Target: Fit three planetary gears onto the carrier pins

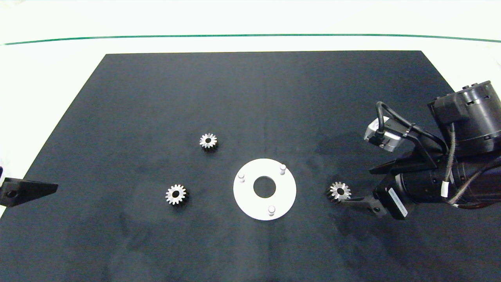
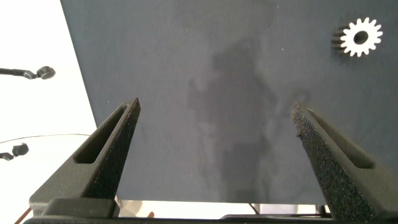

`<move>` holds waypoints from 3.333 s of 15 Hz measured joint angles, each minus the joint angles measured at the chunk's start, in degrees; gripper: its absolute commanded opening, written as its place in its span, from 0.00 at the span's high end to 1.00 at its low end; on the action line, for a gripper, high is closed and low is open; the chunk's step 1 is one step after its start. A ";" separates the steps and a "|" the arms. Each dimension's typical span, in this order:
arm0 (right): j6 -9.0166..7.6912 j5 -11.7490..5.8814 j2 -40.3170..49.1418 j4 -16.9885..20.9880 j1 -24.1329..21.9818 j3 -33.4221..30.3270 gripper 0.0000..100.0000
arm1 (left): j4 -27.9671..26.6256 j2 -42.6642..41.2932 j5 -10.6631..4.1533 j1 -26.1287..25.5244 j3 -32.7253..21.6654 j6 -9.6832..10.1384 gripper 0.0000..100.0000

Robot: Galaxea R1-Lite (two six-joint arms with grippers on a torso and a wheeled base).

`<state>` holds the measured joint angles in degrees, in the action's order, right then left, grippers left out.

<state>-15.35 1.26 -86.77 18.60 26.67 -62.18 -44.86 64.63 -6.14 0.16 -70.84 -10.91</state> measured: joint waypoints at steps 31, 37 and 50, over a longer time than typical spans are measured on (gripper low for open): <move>-2.29 -4.94 -9.23 -2.49 2.04 -1.12 0.16 | 0.85 -2.51 0.30 -0.87 -0.22 0.41 0.00; -2.29 -4.97 -10.19 -2.97 2.05 -1.34 0.28 | 0.96 -2.78 0.41 -0.87 -0.33 0.41 0.00; -2.23 -5.52 -10.33 -2.86 2.13 -1.62 0.54 | 1.78 -2.89 0.56 -0.93 -0.49 0.41 0.00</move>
<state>-17.58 -4.27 -97.10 15.74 28.81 -63.81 -43.08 61.75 -5.58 -0.77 -71.33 -10.50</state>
